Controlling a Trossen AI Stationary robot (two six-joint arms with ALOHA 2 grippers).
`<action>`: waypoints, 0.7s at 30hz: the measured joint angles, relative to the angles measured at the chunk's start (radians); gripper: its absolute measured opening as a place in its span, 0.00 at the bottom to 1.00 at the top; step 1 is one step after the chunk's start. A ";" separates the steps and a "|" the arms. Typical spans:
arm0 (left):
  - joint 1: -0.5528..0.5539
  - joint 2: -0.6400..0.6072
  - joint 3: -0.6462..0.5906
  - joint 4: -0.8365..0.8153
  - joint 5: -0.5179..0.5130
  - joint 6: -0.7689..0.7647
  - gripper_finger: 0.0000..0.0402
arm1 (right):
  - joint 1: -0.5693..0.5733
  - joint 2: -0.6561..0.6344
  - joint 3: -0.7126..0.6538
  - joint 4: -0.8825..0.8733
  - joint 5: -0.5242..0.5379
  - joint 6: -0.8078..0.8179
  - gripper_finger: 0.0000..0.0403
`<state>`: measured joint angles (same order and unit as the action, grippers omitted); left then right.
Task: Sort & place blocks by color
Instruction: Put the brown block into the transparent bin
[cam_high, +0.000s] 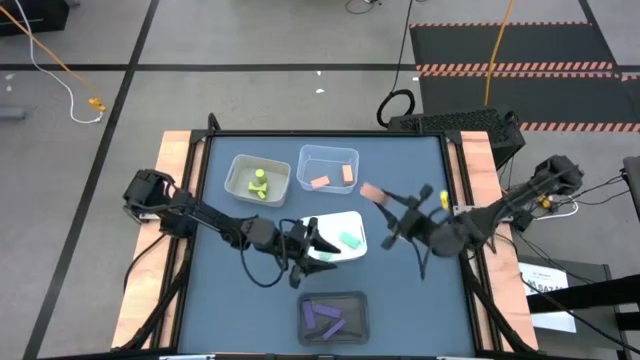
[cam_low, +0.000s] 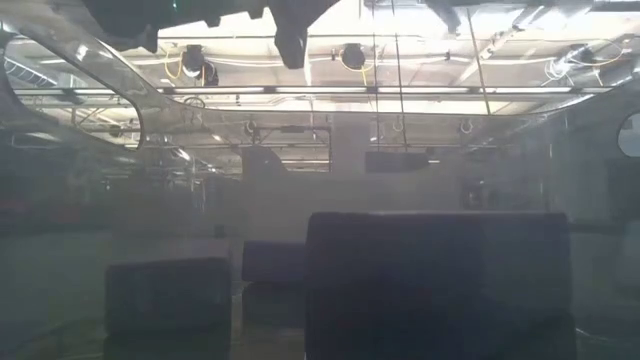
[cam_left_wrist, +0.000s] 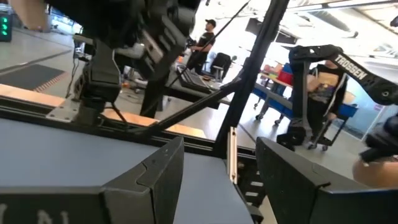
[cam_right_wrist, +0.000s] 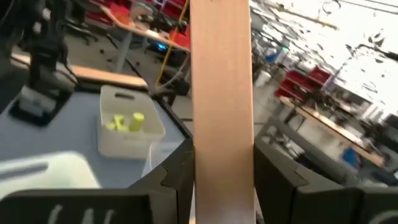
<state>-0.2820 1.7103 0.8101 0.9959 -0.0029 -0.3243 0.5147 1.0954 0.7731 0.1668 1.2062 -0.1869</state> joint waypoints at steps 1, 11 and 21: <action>0.006 0.000 0.000 0.000 0.000 0.000 0.50 | -0.034 0.000 0.000 0.053 -0.048 -0.052 0.28; 0.046 0.000 0.000 -0.004 0.000 -0.024 0.50 | -0.333 0.001 0.000 0.342 -0.535 -0.166 0.28; 0.053 0.000 0.000 -0.005 0.000 -0.019 0.50 | -0.448 0.069 0.002 0.396 -0.670 -0.115 0.28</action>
<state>-0.2291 1.7103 0.8101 0.9909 -0.0025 -0.3435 0.0663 1.1648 0.7746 0.5629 0.5357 -0.3015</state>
